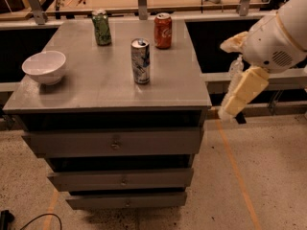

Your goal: Knock redbull can over

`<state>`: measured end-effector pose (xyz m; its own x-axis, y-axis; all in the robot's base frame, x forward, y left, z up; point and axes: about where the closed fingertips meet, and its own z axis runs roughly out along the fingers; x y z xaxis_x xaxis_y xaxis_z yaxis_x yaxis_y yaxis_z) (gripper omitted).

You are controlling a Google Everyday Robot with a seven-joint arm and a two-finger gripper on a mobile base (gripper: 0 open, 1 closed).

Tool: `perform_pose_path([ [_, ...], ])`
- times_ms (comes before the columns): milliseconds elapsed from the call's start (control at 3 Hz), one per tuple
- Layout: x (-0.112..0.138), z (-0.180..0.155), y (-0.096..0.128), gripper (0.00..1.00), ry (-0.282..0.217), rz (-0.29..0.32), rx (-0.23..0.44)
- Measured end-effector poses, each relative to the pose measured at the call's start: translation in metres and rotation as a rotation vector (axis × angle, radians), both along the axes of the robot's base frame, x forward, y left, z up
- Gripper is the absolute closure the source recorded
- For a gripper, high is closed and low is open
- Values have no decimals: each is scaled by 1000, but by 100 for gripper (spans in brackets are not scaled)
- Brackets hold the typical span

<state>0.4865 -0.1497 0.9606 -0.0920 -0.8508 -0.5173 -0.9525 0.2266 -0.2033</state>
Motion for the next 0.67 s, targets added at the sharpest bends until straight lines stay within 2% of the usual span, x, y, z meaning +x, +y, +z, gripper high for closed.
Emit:
perform_pose_path([
  [333,38,-10,63,0,-69,94,322],
  [667,70,-4,97,0,-98,97,562],
])
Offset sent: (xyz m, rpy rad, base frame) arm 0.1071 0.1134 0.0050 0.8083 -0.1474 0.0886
